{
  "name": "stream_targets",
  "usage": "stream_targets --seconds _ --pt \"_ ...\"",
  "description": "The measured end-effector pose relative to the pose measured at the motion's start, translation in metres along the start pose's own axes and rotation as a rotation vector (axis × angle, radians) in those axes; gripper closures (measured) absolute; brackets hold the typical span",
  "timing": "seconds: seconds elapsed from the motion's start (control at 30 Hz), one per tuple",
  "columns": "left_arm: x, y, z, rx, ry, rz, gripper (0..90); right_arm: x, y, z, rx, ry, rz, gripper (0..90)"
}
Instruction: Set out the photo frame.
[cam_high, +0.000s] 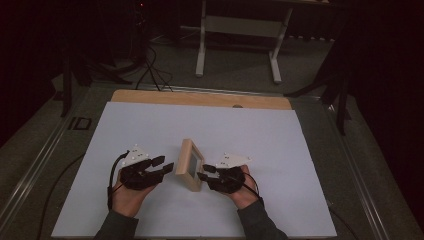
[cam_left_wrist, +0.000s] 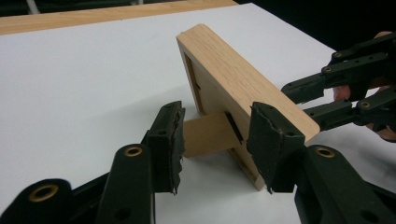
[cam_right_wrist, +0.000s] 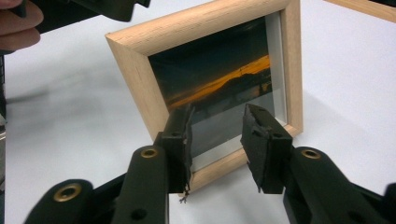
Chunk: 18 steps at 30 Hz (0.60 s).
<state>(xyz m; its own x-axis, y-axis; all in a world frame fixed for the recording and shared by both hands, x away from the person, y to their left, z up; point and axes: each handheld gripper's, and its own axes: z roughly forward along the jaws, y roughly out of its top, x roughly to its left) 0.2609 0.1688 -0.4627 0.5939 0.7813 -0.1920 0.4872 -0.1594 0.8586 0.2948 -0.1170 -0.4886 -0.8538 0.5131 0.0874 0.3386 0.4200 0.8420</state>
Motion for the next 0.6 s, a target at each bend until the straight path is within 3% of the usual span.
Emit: stream_targets --seconds 0.6 --pt "-0.0088 0.0062 -0.0063 -0.029 -0.026 -0.003 47.5 -0.0062 -0.0007 -0.0010 0.030 -0.046 0.000 47.8"
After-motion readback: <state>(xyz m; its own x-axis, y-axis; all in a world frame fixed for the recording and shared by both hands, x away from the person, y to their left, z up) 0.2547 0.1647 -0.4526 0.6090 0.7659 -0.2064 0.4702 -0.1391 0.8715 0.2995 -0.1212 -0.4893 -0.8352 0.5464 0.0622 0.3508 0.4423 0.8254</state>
